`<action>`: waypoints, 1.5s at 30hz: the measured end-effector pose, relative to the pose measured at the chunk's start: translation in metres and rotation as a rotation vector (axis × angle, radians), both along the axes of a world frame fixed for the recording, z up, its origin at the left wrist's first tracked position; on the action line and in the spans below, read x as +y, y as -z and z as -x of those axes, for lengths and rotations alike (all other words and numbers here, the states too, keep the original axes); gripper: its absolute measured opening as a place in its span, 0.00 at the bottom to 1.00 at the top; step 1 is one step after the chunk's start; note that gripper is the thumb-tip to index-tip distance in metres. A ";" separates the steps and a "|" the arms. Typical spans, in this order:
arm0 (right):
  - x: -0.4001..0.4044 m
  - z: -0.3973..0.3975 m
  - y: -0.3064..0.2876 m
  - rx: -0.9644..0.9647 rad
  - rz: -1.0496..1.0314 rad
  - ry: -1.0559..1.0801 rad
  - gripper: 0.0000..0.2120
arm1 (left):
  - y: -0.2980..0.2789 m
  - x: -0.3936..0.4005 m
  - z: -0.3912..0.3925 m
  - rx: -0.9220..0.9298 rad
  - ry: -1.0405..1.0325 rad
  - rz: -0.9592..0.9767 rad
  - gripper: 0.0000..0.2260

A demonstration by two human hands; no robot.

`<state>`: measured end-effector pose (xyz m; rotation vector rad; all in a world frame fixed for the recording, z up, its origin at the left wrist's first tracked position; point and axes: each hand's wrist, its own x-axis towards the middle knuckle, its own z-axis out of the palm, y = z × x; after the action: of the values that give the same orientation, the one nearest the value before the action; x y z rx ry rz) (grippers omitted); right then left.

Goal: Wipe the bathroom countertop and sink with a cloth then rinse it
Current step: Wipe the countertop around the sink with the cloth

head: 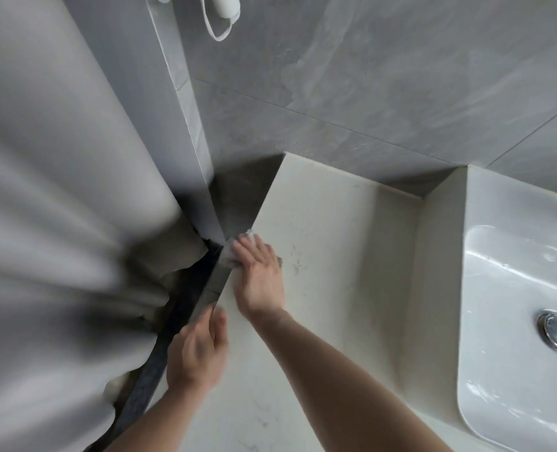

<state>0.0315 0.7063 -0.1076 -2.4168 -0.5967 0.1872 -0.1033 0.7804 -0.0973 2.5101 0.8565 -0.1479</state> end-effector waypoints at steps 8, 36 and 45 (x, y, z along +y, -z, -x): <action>-0.077 -0.026 -0.027 0.038 -0.233 0.195 0.27 | -0.001 0.001 0.001 -0.005 0.008 -0.004 0.32; -0.023 -0.062 -0.025 0.070 -0.125 0.095 0.28 | -0.004 -0.002 -0.001 -0.009 -0.027 0.028 0.26; -0.191 -0.143 -0.002 -0.028 0.198 0.662 0.25 | -0.001 -0.001 -0.002 0.028 -0.042 0.037 0.26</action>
<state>0.1741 0.5153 -0.1061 -2.6673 0.2398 -0.0726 -0.1018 0.7792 -0.0965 2.4592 0.9087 -0.1834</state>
